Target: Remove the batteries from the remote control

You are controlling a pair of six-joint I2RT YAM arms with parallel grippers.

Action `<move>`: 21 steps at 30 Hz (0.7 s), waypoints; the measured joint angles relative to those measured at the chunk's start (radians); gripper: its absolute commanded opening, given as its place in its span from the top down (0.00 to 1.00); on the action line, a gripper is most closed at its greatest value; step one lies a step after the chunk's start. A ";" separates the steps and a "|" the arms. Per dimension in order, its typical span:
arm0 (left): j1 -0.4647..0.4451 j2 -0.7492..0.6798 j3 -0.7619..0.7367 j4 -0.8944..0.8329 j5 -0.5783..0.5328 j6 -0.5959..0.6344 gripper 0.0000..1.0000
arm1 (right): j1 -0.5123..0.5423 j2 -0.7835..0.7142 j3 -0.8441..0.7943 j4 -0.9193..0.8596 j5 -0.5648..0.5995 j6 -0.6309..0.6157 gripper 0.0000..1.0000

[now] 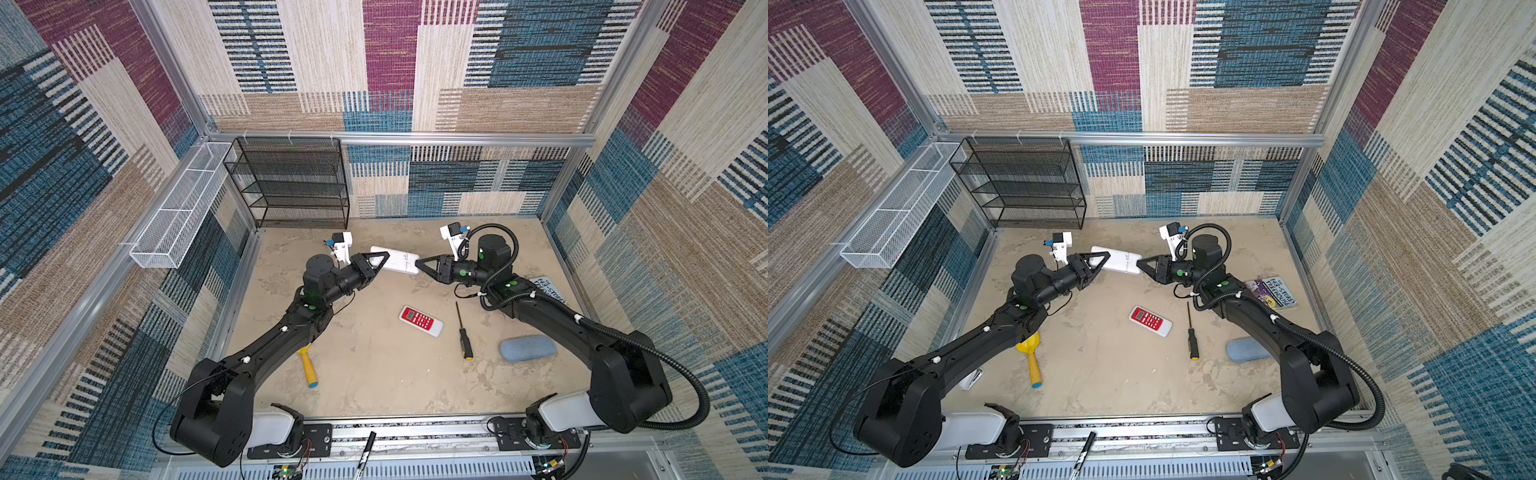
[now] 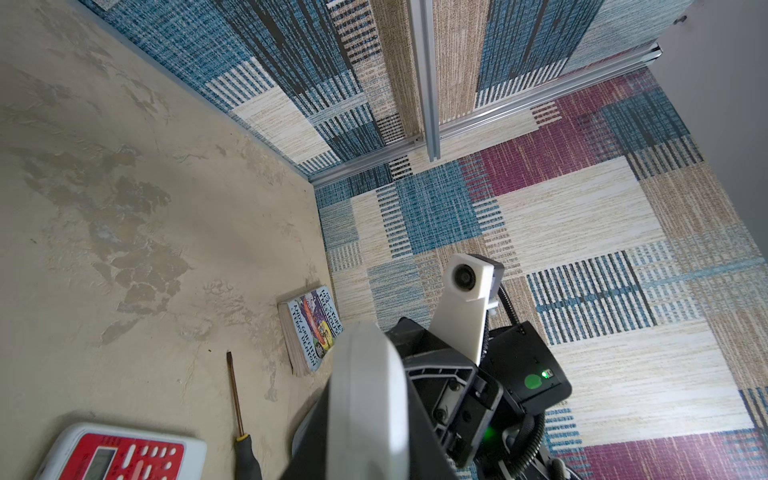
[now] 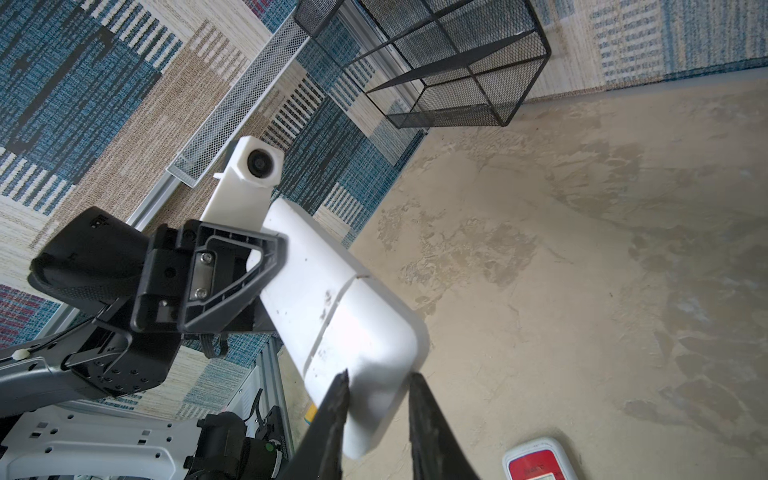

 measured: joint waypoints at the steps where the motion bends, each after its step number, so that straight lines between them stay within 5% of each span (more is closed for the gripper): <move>1: 0.000 0.002 0.001 0.000 0.000 0.000 1.00 | 0.000 0.001 0.000 0.000 0.000 0.000 0.74; 9: 0.000 0.026 0.007 0.007 0.007 -0.006 1.00 | 0.000 0.029 0.000 0.004 -0.024 0.001 0.47; 21: -0.001 0.045 0.008 0.032 0.021 -0.026 1.00 | 0.000 0.071 0.016 0.046 -0.071 0.027 0.43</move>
